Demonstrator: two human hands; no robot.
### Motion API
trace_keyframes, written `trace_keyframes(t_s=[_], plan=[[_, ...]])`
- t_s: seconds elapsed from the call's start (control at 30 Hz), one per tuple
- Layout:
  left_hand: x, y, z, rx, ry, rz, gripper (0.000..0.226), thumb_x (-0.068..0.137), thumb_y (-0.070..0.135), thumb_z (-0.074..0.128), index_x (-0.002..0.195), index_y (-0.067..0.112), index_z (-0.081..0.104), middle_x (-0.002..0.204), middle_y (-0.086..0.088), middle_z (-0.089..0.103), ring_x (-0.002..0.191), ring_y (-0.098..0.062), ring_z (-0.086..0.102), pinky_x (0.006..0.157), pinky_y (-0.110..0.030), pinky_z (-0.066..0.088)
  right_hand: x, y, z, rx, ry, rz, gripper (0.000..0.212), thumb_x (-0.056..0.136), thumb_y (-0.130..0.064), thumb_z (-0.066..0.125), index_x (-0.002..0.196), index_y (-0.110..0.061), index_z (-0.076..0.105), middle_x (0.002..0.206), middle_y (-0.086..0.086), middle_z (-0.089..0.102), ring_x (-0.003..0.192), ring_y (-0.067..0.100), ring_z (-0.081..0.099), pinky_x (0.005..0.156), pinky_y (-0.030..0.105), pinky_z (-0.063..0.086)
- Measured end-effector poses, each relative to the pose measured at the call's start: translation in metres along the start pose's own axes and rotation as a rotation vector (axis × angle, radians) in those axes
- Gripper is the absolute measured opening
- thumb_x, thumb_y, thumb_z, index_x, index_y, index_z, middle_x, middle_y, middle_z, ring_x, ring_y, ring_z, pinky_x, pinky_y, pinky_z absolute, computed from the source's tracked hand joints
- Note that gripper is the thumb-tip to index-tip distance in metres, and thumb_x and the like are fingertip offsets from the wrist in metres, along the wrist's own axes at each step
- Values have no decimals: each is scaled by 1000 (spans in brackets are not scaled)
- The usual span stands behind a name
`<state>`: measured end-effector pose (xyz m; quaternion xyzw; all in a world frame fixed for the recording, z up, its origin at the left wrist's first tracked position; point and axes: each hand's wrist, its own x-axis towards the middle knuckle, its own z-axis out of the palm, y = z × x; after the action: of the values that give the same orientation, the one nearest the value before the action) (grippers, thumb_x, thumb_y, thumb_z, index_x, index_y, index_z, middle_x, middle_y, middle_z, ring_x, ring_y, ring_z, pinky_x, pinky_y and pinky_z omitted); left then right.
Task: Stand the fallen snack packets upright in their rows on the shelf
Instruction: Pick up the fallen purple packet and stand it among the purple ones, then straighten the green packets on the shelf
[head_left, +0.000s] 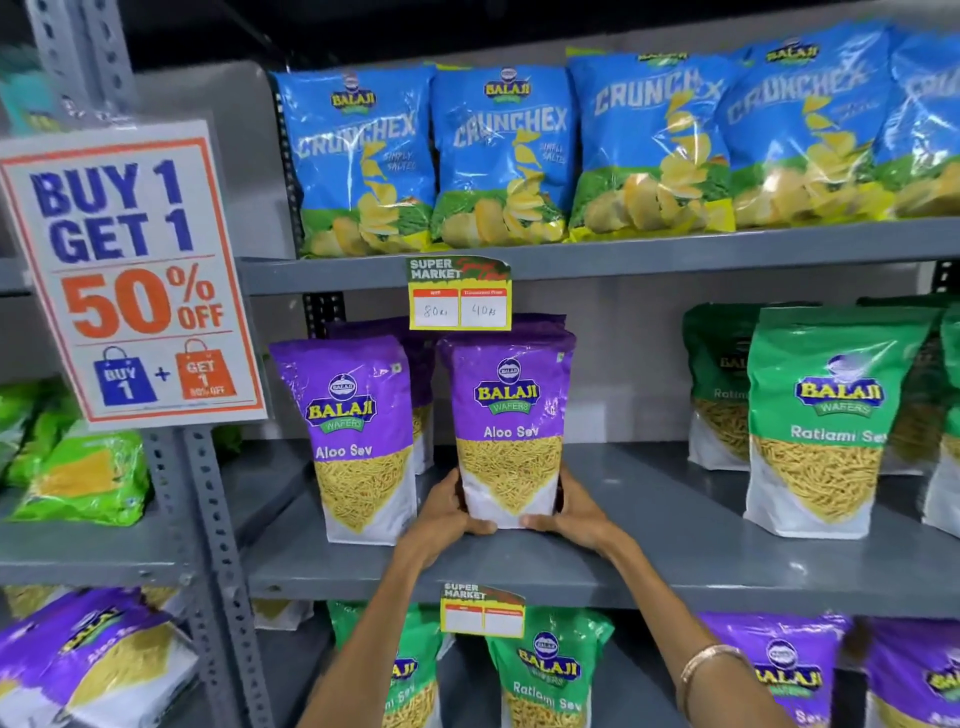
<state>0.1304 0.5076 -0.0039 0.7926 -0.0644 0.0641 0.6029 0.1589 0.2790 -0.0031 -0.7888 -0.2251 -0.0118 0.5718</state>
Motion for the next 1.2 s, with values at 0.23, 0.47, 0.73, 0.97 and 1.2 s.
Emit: trace_keyframes(t_s=[0.23, 0.47, 0.73, 0.97, 1.2], plan=[[-21, 12, 6, 26, -16, -1, 71, 64, -26, 79, 123, 9, 59, 110, -6, 73, 91, -6, 70, 74, -16, 59, -25, -1, 4, -46, 34, -28, 84, 71, -14, 89, 138, -18, 39, 139, 3, 56, 129, 17, 55, 108, 28, 45], [-30, 17, 7, -10, -13, -1, 75, 63, -21, 83, 122, 16, 56, 134, -16, 68, 117, -25, 67, 85, -23, 60, -29, -5, 5, -80, 4, -8, 92, 72, -20, 89, 146, -15, 35, 144, 3, 54, 131, 17, 54, 112, 39, 44], [-64, 53, 41, 138, 375, 330, 112, 59, 22, 94, 152, 23, 32, 152, 0, 48, 136, -15, 48, 111, -31, 40, -64, -19, 6, -97, 156, -36, 115, 72, -36, 88, 158, -17, 13, 153, -15, 31, 140, 5, 37, 114, 29, 36], [-95, 92, 149, -88, 230, 470, 40, 79, 5, 78, 113, 21, 64, 102, -1, 69, 87, -12, 66, 82, -26, 53, -152, -21, -35, -177, 467, -232, 10, 93, -10, 66, 92, -19, 71, 90, -10, 75, 85, 4, 71, 78, 22, 54], [-45, 104, 296, -176, 41, 291, 60, 74, -3, 84, 121, 21, 56, 115, 1, 63, 102, -13, 60, 86, -19, 50, -190, 30, -189, -344, 831, -185, 19, 85, -10, 72, 101, -18, 67, 99, -1, 69, 93, 20, 66, 85, 44, 55]])
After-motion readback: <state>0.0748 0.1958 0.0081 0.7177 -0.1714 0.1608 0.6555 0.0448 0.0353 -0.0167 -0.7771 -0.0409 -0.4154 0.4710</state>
